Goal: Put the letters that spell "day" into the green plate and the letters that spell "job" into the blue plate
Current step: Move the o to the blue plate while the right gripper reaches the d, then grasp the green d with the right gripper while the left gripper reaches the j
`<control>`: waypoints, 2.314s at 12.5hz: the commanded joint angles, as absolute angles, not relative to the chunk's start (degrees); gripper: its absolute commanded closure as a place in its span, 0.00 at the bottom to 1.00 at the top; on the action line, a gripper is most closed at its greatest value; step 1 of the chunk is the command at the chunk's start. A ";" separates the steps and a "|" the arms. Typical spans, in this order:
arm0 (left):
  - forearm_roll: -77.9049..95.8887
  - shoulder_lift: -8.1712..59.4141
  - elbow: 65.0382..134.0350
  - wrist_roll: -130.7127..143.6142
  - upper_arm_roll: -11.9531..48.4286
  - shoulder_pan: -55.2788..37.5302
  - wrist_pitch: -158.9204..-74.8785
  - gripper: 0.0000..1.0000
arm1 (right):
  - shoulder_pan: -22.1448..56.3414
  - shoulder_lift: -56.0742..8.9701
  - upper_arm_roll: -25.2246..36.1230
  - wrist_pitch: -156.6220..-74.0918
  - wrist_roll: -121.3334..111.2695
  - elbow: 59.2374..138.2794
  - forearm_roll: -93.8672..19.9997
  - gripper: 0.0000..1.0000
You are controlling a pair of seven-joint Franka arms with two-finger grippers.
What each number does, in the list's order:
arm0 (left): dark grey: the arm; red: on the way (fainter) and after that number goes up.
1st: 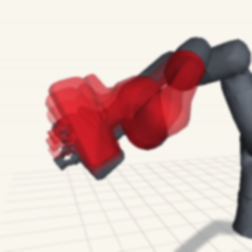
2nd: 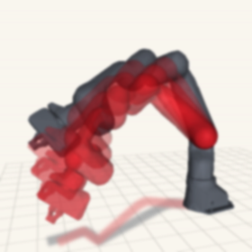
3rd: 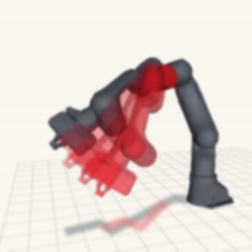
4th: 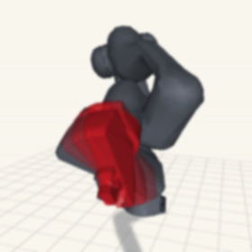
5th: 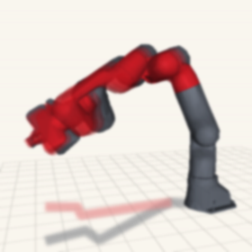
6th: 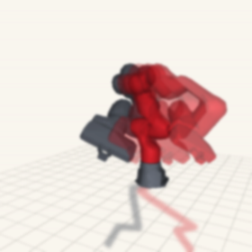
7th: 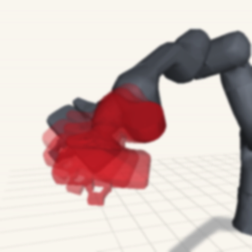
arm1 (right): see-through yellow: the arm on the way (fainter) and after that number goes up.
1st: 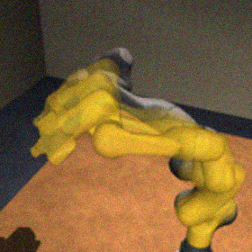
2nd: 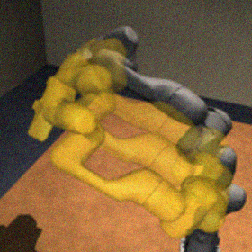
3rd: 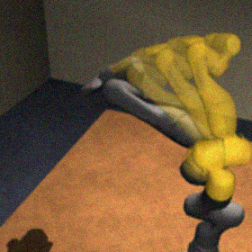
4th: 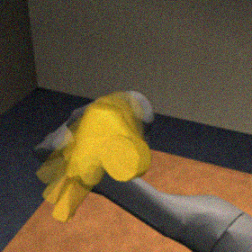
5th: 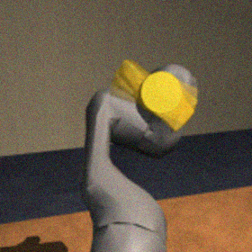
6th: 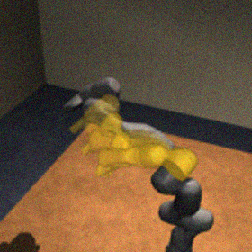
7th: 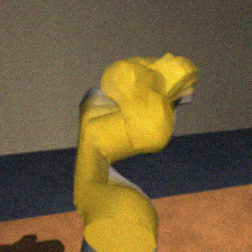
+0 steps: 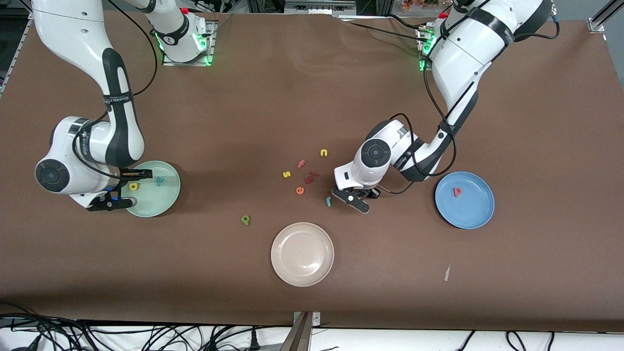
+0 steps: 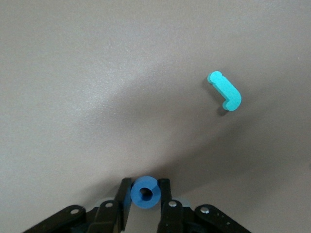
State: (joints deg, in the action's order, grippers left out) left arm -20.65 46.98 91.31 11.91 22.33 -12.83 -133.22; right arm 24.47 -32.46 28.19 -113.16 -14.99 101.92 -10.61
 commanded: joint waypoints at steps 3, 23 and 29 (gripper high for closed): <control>-22.41 45.28 90.36 9.52 21.97 -12.48 -127.83 1.00 | 26.28 -29.71 22.26 -109.86 -15.21 100.02 -12.83 0.00; -22.42 38.94 94.66 -45.18 23.37 11.25 -114.53 0.00 | 27.86 -49.83 4.83 -136.65 -18.71 82.09 -9.93 0.00; -15.15 39.81 92.12 -14.39 30.24 5.21 -113.99 0.00 | 27.86 -51.24 4.83 -137.02 -23.81 80.78 -9.58 0.08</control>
